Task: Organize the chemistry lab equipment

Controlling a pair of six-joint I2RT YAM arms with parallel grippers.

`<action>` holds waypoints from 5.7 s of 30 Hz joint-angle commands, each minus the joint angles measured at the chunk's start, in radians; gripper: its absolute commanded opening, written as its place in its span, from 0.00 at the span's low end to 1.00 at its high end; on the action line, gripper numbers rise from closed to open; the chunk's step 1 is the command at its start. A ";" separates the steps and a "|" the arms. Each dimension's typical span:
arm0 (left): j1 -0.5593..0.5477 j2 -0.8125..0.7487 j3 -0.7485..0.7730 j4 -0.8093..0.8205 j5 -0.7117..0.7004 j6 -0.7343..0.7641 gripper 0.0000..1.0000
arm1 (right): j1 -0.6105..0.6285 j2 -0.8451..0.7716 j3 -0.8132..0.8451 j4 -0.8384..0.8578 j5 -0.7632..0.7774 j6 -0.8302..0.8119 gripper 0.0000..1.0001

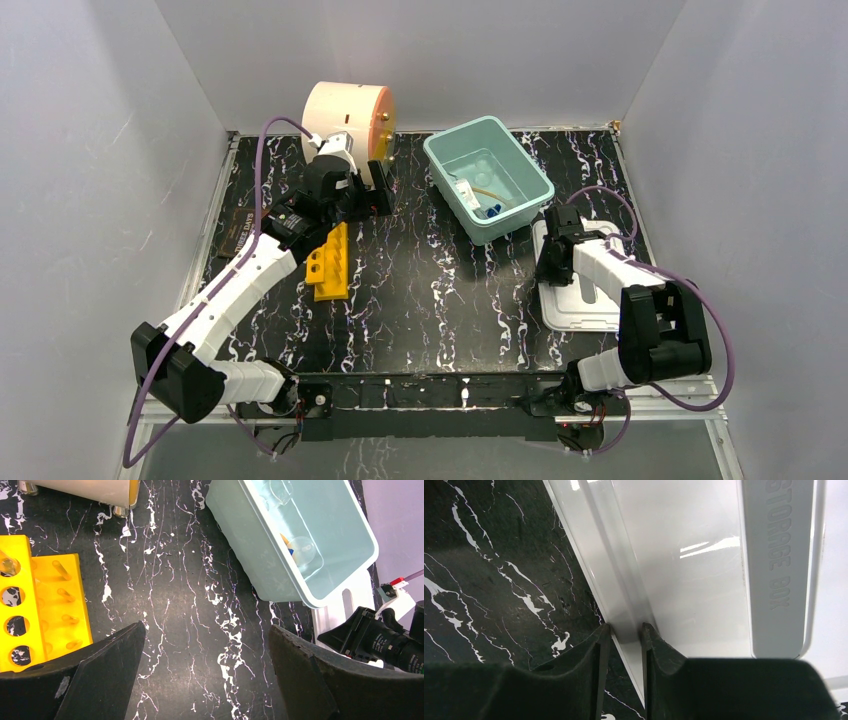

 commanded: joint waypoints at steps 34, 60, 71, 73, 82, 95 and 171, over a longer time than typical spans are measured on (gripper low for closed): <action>-0.075 0.159 -0.009 0.184 0.414 0.032 0.95 | -0.001 -0.118 0.210 -0.189 0.007 0.150 0.11; -0.335 0.716 0.370 0.279 0.775 -0.216 0.88 | -0.004 -0.373 0.122 -0.189 -0.115 0.490 0.11; -0.384 0.786 0.434 0.289 0.869 -0.211 0.66 | -0.004 -0.425 0.134 -0.156 -0.144 0.508 0.11; -0.384 0.790 0.434 0.287 0.847 -0.225 0.57 | -0.004 -0.430 0.136 -0.158 -0.138 0.507 0.11; -0.384 0.763 0.434 0.256 0.782 -0.219 0.13 | -0.004 -0.449 0.141 -0.160 -0.109 0.507 0.15; -0.344 0.612 0.477 0.182 0.719 -0.085 0.00 | -0.004 -0.437 0.311 -0.142 -0.097 0.411 0.57; 0.069 0.572 0.510 0.384 0.603 -0.606 0.00 | -0.125 0.221 0.673 -0.085 -0.372 0.002 0.43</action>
